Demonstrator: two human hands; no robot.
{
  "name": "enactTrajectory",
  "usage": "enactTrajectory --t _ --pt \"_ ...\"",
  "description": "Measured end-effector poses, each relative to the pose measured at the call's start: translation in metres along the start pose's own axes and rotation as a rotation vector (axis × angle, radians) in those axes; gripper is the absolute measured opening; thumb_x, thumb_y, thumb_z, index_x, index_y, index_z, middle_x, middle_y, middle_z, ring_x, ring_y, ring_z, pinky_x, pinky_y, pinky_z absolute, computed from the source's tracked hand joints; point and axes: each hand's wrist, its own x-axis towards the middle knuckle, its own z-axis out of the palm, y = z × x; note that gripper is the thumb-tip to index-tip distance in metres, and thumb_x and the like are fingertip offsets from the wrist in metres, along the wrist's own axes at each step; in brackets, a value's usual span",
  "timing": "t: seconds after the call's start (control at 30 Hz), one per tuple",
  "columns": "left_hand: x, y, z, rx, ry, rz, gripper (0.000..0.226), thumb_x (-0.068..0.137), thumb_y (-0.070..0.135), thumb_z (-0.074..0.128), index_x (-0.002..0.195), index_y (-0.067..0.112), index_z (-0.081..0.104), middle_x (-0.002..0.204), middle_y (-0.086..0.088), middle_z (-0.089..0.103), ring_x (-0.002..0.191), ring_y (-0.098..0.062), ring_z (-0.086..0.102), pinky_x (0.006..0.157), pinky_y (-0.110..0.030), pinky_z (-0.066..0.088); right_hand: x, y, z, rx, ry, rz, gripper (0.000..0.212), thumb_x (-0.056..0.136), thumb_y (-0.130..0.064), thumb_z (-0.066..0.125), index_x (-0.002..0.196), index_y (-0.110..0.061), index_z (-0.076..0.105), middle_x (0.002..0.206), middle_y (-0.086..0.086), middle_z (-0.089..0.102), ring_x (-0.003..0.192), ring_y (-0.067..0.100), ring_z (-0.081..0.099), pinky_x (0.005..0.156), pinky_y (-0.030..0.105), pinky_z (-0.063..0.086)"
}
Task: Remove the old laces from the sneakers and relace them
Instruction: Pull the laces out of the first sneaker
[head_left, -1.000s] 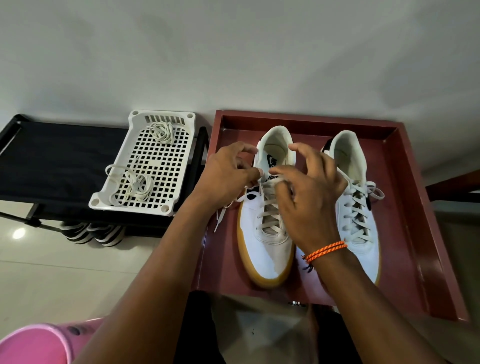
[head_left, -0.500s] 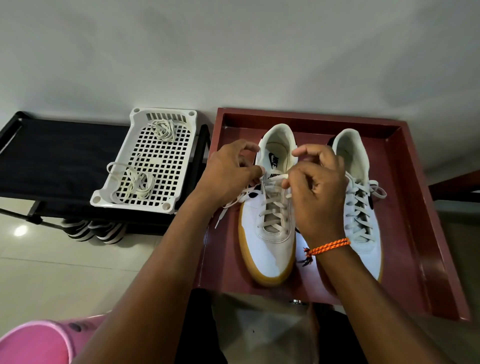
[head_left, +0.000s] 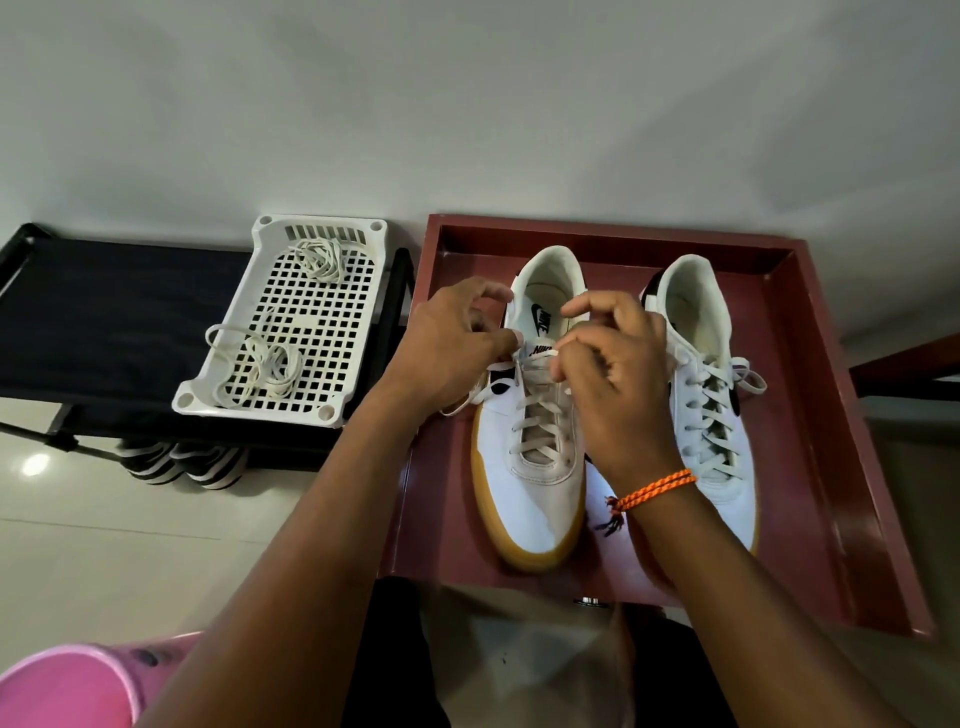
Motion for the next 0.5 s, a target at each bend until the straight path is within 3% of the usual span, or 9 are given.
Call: enactTrajectory --t 0.1,0.17,0.23,0.4,0.5 --pt "0.000 -0.001 -0.001 0.011 0.001 0.001 0.038 0.093 0.018 0.080 0.128 0.025 0.067 0.081 0.001 0.079 0.077 -0.015 0.077 0.077 -0.035 0.062 0.000 -0.004 -0.004 -0.148 0.032 -0.040 0.030 0.091 -0.031 0.049 0.076 -0.024 0.074 0.123 -0.014 0.062 0.117 0.017 0.049 0.100 0.054 0.038" --pt "0.000 -0.001 -0.001 0.013 0.002 0.000 0.037 0.093 0.018 0.080 0.127 0.025 0.067 0.080 0.001 0.079 0.076 -0.017 0.077 0.076 -0.034 0.062 -0.004 -0.003 -0.002 -0.306 -0.053 -0.087 0.027 0.098 -0.031 0.048 0.099 -0.032 0.075 0.141 -0.012 0.054 0.131 0.019 0.042 0.102 0.047 0.031" --pt "0.000 0.000 -0.001 0.010 -0.002 0.000 0.037 0.093 0.018 0.080 0.127 0.025 0.067 0.079 0.001 0.078 0.075 -0.015 0.077 0.075 -0.033 0.061 -0.009 0.002 0.004 -0.404 -0.147 -0.114 0.022 0.104 -0.033 0.048 0.109 -0.034 0.070 0.154 -0.009 0.045 0.139 0.021 0.037 0.101 0.046 0.027" --pt "-0.002 0.002 -0.001 -0.014 -0.012 -0.008 0.037 0.094 0.013 0.078 0.128 0.021 0.067 0.078 -0.001 0.079 0.067 -0.007 0.075 0.068 -0.023 0.056 -0.009 0.007 0.011 -0.301 -0.184 -0.019 0.020 0.098 -0.033 0.051 0.089 -0.030 0.068 0.150 -0.013 0.049 0.136 0.017 0.035 0.104 0.052 0.030" --pt "-0.002 0.003 -0.002 -0.014 -0.012 -0.011 0.037 0.094 0.013 0.078 0.128 0.022 0.066 0.080 -0.003 0.079 0.076 -0.017 0.079 0.076 -0.035 0.064 -0.001 0.005 0.005 -0.067 -0.136 0.048 0.027 0.091 -0.035 0.049 0.074 -0.030 0.069 0.131 -0.021 0.059 0.124 0.011 0.042 0.104 0.056 0.037"
